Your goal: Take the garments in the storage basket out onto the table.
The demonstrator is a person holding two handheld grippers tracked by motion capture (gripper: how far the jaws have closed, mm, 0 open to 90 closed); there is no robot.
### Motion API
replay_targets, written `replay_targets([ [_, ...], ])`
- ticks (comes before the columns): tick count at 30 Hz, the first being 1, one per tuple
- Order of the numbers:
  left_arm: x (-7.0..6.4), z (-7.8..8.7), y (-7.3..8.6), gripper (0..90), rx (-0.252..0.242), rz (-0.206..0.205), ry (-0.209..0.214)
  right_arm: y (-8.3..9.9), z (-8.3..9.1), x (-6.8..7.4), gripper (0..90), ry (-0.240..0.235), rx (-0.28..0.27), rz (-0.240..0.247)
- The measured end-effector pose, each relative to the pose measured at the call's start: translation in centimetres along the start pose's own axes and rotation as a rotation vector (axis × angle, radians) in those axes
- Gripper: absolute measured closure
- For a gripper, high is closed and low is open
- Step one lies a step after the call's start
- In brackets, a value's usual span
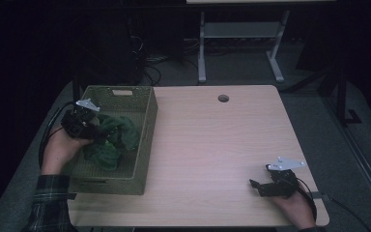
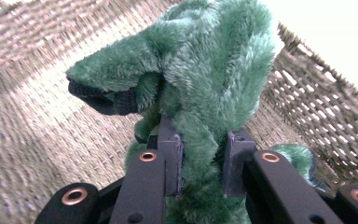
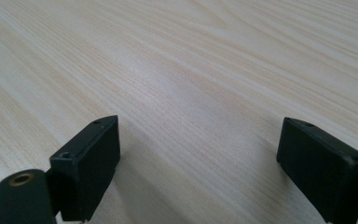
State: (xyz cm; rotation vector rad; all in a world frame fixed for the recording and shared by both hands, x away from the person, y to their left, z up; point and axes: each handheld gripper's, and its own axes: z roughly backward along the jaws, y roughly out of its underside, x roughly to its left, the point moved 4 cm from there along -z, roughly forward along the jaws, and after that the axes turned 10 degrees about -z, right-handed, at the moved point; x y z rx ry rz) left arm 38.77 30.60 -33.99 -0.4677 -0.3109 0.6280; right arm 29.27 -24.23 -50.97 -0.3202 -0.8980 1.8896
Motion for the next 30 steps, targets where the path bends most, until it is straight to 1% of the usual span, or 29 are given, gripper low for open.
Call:
replay_targets([
  [3,0.0,0.9,-0.7,73.3,-0.005,-0.006,-0.013,0.0,0.0,0.0,12.9,0.0,0.0,0.0],
  [4,0.1,1.4,-1.2,73.4,-0.012,-0.01,-0.023,0.0,0.0,0.0,12.8,0.0,0.0,0.0],
  [5,0.1,1.4,-1.2,73.5,-0.012,-0.01,-0.023,0.0,0.0,0.0,12.8,0.0,0.0,0.0],
  [8,0.0,2.4,-2.1,73.5,-0.024,-0.025,-0.033,0.0,0.0,0.0,12.9,0.0,0.0,0.0],
  [14,-0.1,3.9,-3.6,73.7,-0.035,-0.055,-0.034,0.0,0.0,0.0,12.8,0.0,-0.001,0.0],
  [15,-0.1,4.1,-3.8,73.9,-0.04,-0.055,-0.034,0.0,0.0,0.0,12.8,0.0,-0.001,-0.001],
  [22,-0.6,6.2,-5.7,74.4,-0.086,-0.089,-0.015,0.0,0.0,0.0,12.9,0.0,-0.001,0.002],
  [23,-0.8,6.3,-5.8,74.5,-0.093,-0.082,-0.01,0.0,0.0,0.0,12.9,0.0,-0.002,0.004],
  [26,-1.4,6.7,-6.8,74.5,-0.12,-0.103,0.011,0.0,0.0,0.0,12.9,0.0,0.0,0.0],
  [30,-2.3,6.5,-7.8,74.6,-0.139,-0.123,0.04,0.0,0.0,0.0,12.9,0.0,0.0,-0.001],
])
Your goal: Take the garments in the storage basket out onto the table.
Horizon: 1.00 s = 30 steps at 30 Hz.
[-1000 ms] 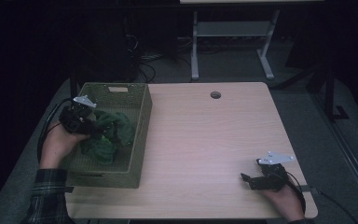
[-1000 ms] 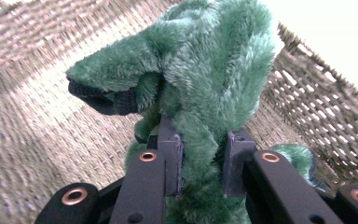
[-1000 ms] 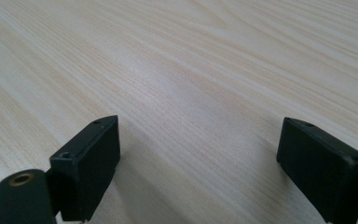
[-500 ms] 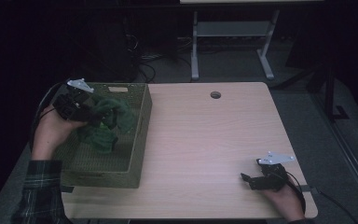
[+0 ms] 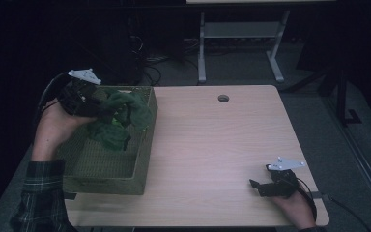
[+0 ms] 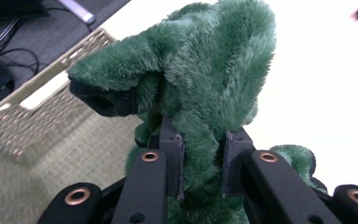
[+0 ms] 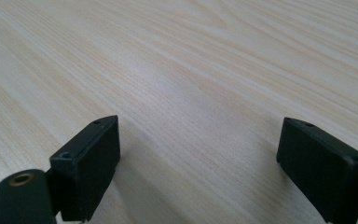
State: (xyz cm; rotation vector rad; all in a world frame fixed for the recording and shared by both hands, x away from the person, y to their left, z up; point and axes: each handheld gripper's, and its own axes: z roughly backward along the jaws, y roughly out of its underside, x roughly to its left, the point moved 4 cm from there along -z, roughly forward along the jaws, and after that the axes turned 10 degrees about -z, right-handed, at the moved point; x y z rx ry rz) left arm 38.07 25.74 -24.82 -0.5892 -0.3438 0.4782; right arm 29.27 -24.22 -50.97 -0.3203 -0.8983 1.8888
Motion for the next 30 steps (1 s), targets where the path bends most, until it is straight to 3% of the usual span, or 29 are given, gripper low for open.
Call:
replay_targets([
  [5,-1.0,-0.8,-1.3,74.5,-0.017,-0.022,0.031,0.0,0.0,0.0,12.8,-0.001,-0.002,0.005],
  [15,-3.4,-3.3,-4.3,74.6,-0.073,-0.048,0.133,0.0,0.0,0.0,12.8,0.0,0.0,0.001],
  [30,-7.0,-7.8,-7.5,75.3,-0.115,-0.059,0.21,0.0,0.0,0.0,12.9,0.0,-0.001,0.002],
])
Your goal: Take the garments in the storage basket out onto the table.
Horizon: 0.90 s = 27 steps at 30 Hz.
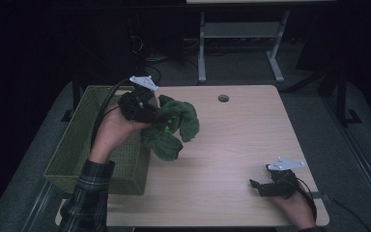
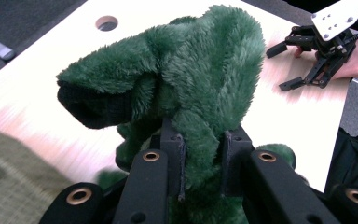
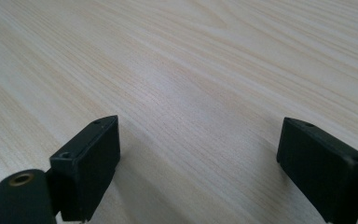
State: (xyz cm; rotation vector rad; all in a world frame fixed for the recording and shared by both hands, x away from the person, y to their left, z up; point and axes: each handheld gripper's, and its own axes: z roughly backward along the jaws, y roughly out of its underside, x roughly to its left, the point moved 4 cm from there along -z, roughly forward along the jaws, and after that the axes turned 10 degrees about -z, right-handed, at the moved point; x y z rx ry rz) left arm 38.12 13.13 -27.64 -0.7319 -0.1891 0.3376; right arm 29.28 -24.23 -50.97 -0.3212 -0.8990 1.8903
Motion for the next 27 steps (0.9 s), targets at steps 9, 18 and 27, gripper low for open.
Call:
replay_targets([
  [9,-1.6,-3.6,-1.1,75.3,0.01,-0.01,-0.002,0.0,0.0,0.0,12.8,0.0,0.0,-0.001],
  [18,-3.5,-9.0,-0.9,75.1,0.038,0.022,-0.011,0.0,0.0,0.0,12.8,0.0,0.0,-0.003],
  [27,-4.9,-14.9,0.9,74.6,0.06,0.065,-0.003,0.0,0.0,0.0,12.9,0.0,0.001,-0.001],
])
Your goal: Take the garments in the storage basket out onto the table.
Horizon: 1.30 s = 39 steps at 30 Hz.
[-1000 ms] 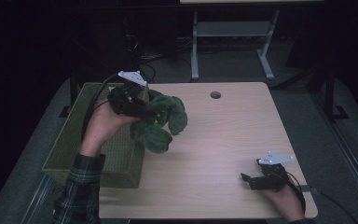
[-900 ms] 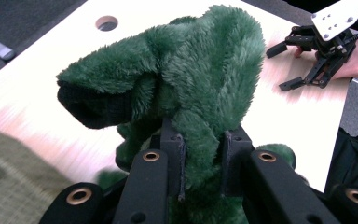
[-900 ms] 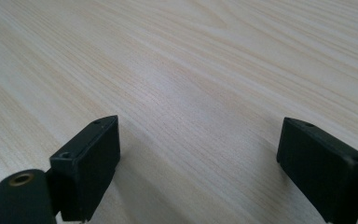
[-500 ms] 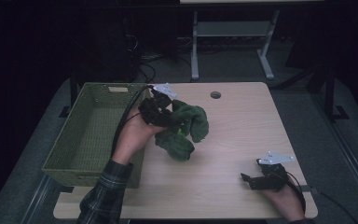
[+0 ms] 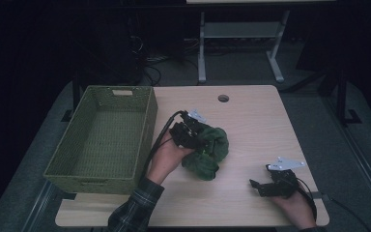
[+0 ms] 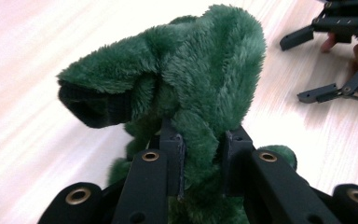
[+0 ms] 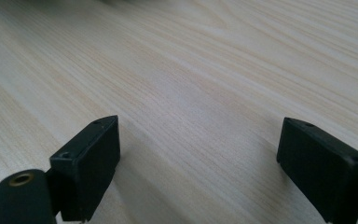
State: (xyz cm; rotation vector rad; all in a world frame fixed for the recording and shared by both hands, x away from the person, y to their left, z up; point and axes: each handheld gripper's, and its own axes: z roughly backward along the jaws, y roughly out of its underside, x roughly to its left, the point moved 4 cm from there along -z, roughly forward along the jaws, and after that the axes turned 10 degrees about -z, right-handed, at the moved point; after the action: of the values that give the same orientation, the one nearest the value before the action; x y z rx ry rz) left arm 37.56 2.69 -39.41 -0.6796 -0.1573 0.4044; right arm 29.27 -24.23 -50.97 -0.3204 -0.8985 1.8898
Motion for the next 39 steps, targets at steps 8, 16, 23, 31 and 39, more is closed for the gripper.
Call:
replay_targets([
  [8,-1.0,-4.0,0.8,72.7,0.055,-0.017,0.018,0.0,0.0,0.0,12.9,0.0,0.001,0.0],
  [16,-1.7,-6.7,1.6,64.9,0.087,-0.032,0.037,0.0,0.0,0.0,12.9,-0.002,0.001,0.002],
  [23,-1.8,-5.4,1.6,38.3,0.074,-0.052,0.058,0.0,0.0,0.0,12.9,-0.003,0.002,0.002],
  [31,-1.6,-3.3,2.6,25.8,0.015,-0.062,0.075,0.0,0.0,0.0,12.9,-0.003,0.001,0.002],
  [39,-1.7,-1.8,4.4,21.8,-0.034,-0.073,0.056,-0.1,0.0,0.0,13.9,-0.005,0.005,-0.001],
])
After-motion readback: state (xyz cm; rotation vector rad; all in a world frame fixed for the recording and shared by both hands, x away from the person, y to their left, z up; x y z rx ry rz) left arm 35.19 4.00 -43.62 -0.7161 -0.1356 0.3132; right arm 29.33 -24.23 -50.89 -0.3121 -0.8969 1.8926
